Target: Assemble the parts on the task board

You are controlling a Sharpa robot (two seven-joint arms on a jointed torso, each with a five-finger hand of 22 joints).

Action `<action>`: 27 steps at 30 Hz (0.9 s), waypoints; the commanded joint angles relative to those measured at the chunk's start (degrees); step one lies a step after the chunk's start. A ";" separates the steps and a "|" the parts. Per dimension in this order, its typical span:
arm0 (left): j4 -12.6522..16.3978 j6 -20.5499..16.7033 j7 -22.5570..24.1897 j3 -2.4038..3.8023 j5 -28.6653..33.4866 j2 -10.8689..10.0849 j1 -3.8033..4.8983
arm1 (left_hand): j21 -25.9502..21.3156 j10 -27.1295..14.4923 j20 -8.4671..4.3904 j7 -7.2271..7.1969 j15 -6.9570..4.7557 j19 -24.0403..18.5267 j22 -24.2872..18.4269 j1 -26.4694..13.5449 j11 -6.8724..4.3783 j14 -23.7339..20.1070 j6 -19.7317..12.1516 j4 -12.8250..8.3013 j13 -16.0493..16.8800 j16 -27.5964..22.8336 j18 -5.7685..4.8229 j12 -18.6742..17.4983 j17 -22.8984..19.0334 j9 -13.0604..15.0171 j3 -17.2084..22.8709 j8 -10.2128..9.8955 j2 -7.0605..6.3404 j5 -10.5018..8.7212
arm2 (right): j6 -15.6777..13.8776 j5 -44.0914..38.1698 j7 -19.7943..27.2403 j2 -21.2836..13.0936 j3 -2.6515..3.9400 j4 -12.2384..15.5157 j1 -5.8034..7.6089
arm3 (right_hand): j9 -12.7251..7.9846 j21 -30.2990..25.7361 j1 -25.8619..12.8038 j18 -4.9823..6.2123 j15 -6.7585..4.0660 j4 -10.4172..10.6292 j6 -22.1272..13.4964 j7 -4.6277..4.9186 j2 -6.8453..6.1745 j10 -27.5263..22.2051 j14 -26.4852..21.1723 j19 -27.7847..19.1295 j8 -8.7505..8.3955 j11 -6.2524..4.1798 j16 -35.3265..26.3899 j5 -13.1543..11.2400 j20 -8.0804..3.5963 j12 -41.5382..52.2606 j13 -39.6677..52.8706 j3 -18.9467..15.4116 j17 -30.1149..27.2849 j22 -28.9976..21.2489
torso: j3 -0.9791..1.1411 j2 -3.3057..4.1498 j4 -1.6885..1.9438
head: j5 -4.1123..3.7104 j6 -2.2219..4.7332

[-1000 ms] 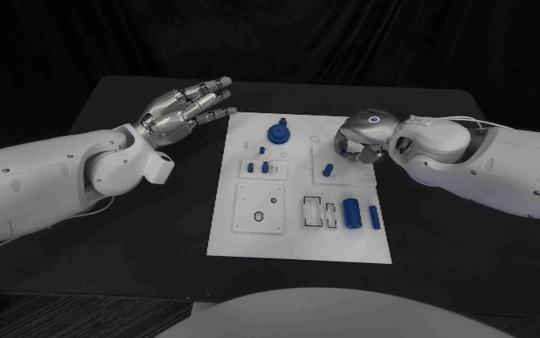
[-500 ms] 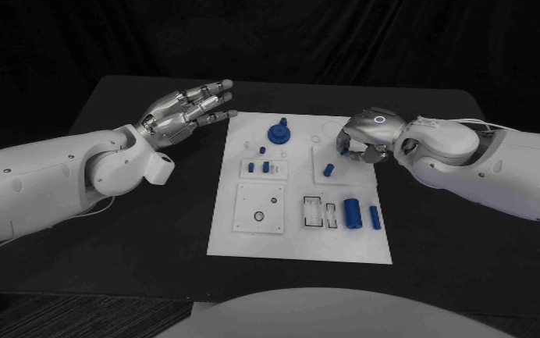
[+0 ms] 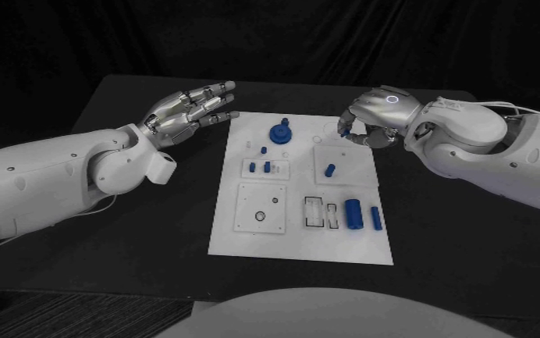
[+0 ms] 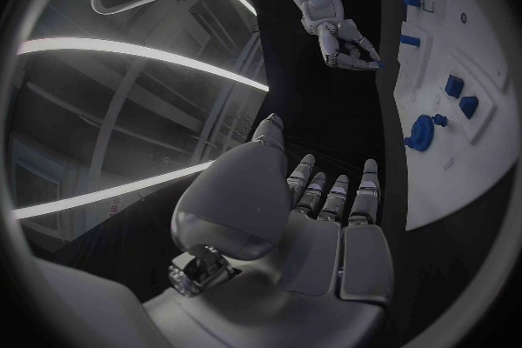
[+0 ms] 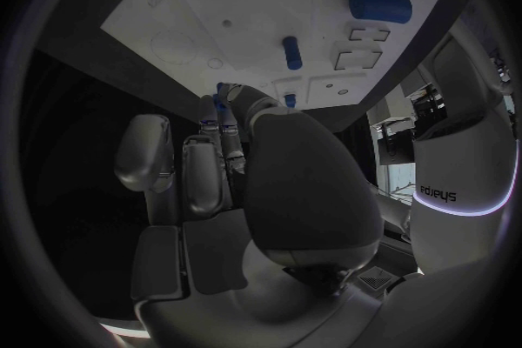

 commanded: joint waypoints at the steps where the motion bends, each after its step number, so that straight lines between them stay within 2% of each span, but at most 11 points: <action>1: -0.02 0.81 0.20 0.05 0.38 0.11 -0.10 | 0.41 0.41 0.08 0.34 0.27 0.31 0.02 0.49 0.11 0.11 0.10 -0.31 0.08 0.21 0.62 0.24 0.07 0.08 0.07 0.09 0.12 0.36 | -0.40 0.94 -1.81 -0.44 0.01 2.65 0.43 | -0.14 0.47 0.22 -0.91 0.24 -0.17 0.36 -0.18 0.37 1.22 0.22 0.20 0.21 -0.90 -0.31 0.23 0.28 -0.29 -0.07 0.49 -0.04 8.62 | 0.00 -0.03 -0.04 | 0.33 -0.01; 6: -0.02 1.08 0.09 0.05 0.38 0.17 -0.15 | 0.42 0.46 0.15 0.37 0.26 0.34 -0.01 0.51 0.26 0.08 0.10 -0.28 0.09 0.20 0.62 0.28 0.07 0.08 0.08 0.09 0.22 0.37 | 2.60 1.60 -2.11 -0.05 0.02 6.02 0.64 | -0.42 -0.16 0.24 -0.78 0.24 -0.28 0.36 -0.12 0.42 1.32 0.31 -0.03 -0.36 -0.81 -0.76 0.38 0.24 -1.16 -0.55 1.02 -0.57 8.44 | 0.03 -0.03 -0.06 | 0.93 -0.01; 11: 0.05 1.23 0.03 0.05 0.38 0.11 -0.20 | 0.44 0.56 0.27 0.43 0.26 0.41 -0.03 0.60 0.49 0.08 0.10 -0.28 0.11 0.21 0.60 0.35 0.07 0.08 0.10 0.09 0.36 0.45 | 4.57 1.81 -2.02 1.26 0.02 8.20 0.47 | -0.91 -0.43 0.24 -0.74 0.30 -0.48 0.23 0.02 0.41 1.70 0.41 -0.17 -1.21 -0.69 -1.21 1.10 0.25 -2.16 -1.14 1.74 -0.99 8.36 | 0.05 -0.02 -0.04 | 1.59 -0.01; 13: 0.10 1.26 0.01 0.05 0.38 0.05 -0.21 | 0.44 0.56 0.27 0.43 0.26 0.41 -0.03 0.60 0.49 0.08 0.10 -0.28 0.11 0.21 0.60 0.35 0.07 0.08 0.10 0.09 0.36 0.45 | 5.00 1.85 -1.93 1.94 0.02 8.70 0.40 | -0.98 -0.53 0.25 -0.72 0.30 -0.54 0.31 0.01 0.43 1.83 0.45 -0.21 -1.32 -0.69 -1.24 1.35 0.25 -2.32 -1.25 1.90 -0.99 8.34 | 0.05 -0.05 -0.03 | 2.11 -0.01; 17: 0.20 1.29 -0.06 0.05 0.38 -0.04 -0.23 | 0.45 0.63 0.37 0.48 0.26 0.46 -0.06 0.68 0.69 0.08 0.11 -0.28 0.12 0.23 0.60 0.41 0.07 0.08 0.12 0.10 0.47 0.53 | 5.51 1.89 -1.79 3.37 0.02 9.16 0.23 | -1.06 -0.61 0.21 -0.70 0.28 -0.58 0.46 0.00 0.46 2.04 0.51 -0.23 -1.41 -0.70 -1.28 1.63 0.24 -2.49 -1.36 2.05 -1.00 8.31 | 0.04 -0.15 0.04 | 2.78 -0.01; 21: 0.20 1.32 -0.18 0.05 0.38 0.06 -0.24 | 0.47 0.69 0.42 0.50 0.27 0.51 -0.02 0.72 0.81 0.10 0.13 -0.28 0.13 0.25 0.60 0.45 0.07 0.08 0.12 0.10 0.53 0.55 | 6.02 1.91 -1.52 5.35 0.02 9.12 -0.49 | -1.12 -0.59 0.16 -0.69 0.26 -0.63 0.59 -0.02 0.48 2.24 0.59 -0.21 -1.51 -0.72 -1.23 1.88 0.22 -2.64 -1.46 2.19 -0.91 8.31 | 0.03 -0.09 0.03 | 3.50 -0.01; 27: 0.17 1.42 -0.31 0.05 0.38 0.35 -0.26 | 0.48 0.74 0.49 0.55 0.29 0.55 -0.04 0.77 0.94 0.10 0.15 -0.27 0.14 0.25 0.60 0.50 0.07 0.09 0.14 0.11 0.64 0.57 | 7.49 1.77 -1.48 8.33 0.02 7.46 -2.08 | -1.20 -1.14 0.12 -0.58 0.23 -0.72 0.65 -0.04 0.47 2.55 0.60 -0.37 -1.65 -0.77 -1.38 2.09 0.20 -2.73 -1.54 2.31 -1.08 8.17 | 0.00 -0.11 0.06 | 4.50 -0.01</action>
